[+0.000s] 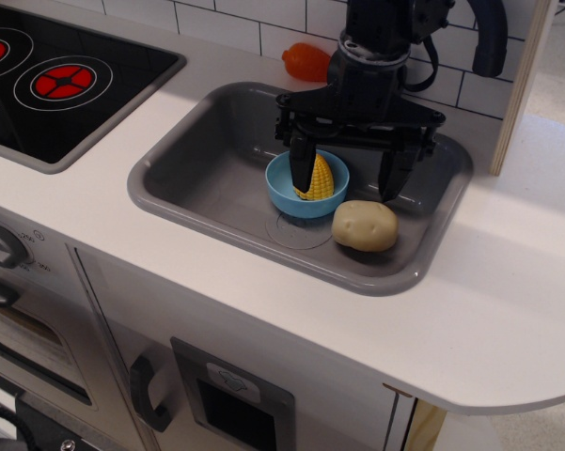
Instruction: Take corn out of bowl sink
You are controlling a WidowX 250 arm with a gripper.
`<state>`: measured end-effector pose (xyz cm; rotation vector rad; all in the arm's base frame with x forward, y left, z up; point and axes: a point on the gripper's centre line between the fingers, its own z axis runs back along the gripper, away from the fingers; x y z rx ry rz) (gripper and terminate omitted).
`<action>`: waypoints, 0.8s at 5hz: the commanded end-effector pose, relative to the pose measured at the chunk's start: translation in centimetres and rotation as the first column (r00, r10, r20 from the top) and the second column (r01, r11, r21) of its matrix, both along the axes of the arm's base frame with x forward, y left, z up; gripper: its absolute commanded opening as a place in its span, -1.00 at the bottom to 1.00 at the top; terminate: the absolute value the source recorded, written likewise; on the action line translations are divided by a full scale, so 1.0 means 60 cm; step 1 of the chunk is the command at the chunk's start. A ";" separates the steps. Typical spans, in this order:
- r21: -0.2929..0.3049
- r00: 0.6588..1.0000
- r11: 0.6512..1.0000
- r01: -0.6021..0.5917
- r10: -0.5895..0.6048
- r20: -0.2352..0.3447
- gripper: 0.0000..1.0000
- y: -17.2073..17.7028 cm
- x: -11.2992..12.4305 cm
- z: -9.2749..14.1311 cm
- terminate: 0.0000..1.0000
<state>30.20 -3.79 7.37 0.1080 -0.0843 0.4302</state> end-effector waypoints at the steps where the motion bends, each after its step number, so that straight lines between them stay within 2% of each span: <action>1: 0.000 1.000 1.000 0.000 0.000 0.000 1.00 0.000 0.000 0.000 -1.00; 2: -0.097 0.989 0.984 -0.146 0.148 0.006 1.00 0.035 0.052 0.000 -1.00; 3: -0.139 0.971 0.967 -0.214 0.226 0.078 1.00 0.077 0.084 0.001 -1.00; 4: -0.148 0.954 0.957 -0.249 0.269 0.134 1.00 0.111 0.109 -0.008 -1.00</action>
